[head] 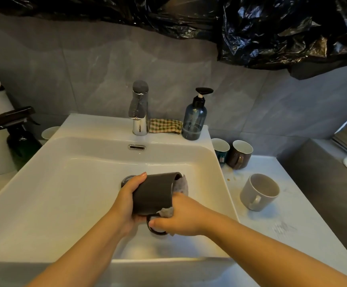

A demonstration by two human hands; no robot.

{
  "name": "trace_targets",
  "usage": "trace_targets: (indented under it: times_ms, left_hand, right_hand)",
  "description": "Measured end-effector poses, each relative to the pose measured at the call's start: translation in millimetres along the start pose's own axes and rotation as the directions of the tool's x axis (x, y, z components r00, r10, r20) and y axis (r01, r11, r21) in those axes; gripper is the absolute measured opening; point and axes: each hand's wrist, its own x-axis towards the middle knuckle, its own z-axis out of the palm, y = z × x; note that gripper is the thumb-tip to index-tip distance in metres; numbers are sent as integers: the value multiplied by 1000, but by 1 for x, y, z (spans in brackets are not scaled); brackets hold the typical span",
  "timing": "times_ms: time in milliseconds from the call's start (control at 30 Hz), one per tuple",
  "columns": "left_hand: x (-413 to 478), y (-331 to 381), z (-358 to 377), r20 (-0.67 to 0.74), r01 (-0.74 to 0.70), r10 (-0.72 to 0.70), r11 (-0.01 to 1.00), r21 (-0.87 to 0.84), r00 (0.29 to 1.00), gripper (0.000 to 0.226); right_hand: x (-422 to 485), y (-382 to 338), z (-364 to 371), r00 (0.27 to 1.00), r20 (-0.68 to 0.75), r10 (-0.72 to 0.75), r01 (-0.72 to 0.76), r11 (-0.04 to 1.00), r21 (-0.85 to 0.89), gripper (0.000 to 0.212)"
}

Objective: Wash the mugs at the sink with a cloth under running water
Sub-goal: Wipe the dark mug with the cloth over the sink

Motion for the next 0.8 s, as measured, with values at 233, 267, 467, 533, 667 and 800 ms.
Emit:
trace_targets:
  times_ms: [233, 267, 467, 533, 667, 800]
  left_hand:
    - [3, -1, 2, -26, -120, 122, 991, 64, 992, 22]
    - [4, -1, 2, -27, -113, 114, 992, 64, 993, 23]
    - [2, 0, 1, -22, -25, 25, 1000, 5, 999, 31]
    - [2, -2, 1, -7, -51, 51, 999, 11, 999, 28]
    - [5, -2, -2, -21, -205, 205, 979, -1, 978, 22]
    - [3, 1, -2, 41, -467, 467, 870, 156, 884, 47]
  right_hand:
    - [9, -3, -4, 977, -113, 180, -18, 601, 799, 17]
    - [7, -3, -4, 982, -131, 136, 11, 649, 761, 19]
    - [-2, 15, -5, 988, -32, -150, 143, 976, -164, 61]
    - [-5, 14, -9, 965, -67, -254, 200, 877, -436, 67]
    - [-1, -4, 5, 990, -142, -25, 45, 989, 138, 43]
    - [3, -10, -5, 970, 19, 241, -141, 501, 854, 10]
